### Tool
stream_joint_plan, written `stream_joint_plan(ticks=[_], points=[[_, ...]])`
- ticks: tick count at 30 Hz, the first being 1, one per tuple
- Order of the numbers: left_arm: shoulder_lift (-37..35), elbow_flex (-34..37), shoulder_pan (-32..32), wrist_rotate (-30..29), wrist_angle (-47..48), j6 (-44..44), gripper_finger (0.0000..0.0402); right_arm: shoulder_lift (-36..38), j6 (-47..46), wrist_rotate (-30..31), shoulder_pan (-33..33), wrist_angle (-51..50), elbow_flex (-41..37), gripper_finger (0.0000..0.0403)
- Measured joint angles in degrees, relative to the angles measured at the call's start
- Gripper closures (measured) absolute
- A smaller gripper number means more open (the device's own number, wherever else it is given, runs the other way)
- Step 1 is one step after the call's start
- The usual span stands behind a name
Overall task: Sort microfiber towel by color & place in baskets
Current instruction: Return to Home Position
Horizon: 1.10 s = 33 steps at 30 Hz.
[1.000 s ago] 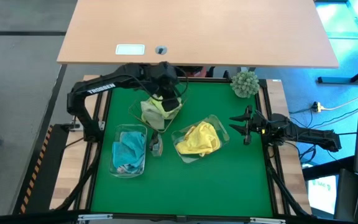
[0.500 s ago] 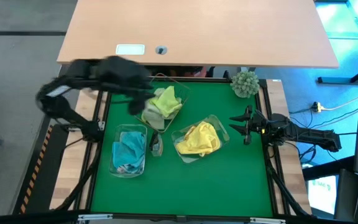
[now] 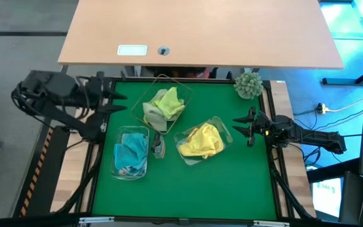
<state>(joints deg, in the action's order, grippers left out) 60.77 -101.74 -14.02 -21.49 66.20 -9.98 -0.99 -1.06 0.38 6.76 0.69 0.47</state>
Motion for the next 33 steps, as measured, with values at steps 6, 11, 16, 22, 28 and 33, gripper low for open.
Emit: stream_joint_plan(ticks=[6,11,16,22,28,33], points=[[-7.64,15.99,-0.83,-0.51,-9.76,5.16,0.0248,0.0,0.0,0.0,0.0,0.0,0.0,0.0255],[-14.57,30.1,-0.83,0.01,-21.55,10.28,0.0248,0.01,0.02,0.0,0.01,0.0,0.0,0.0255],[-23.17,43.12,-0.83,3.68,-31.54,13.13,0.0248,0.02,0.02,0.0,0.01,0.0,0.0,0.0255],[-33.95,56.77,-0.81,4.57,-39.76,13.27,0.0248,0.0,0.02,0.0,0.02,0.0,0.0,0.0255],[-44.09,68.93,-0.81,4.49,-47.14,13.27,0.0248,0.02,0.02,0.0,0.0,0.0,0.0,0.0255],[-50.44,77.28,-0.79,4.46,-53.19,13.29,0.0248,0.02,0.02,0.02,0.02,0.0,0.0,0.0255]])
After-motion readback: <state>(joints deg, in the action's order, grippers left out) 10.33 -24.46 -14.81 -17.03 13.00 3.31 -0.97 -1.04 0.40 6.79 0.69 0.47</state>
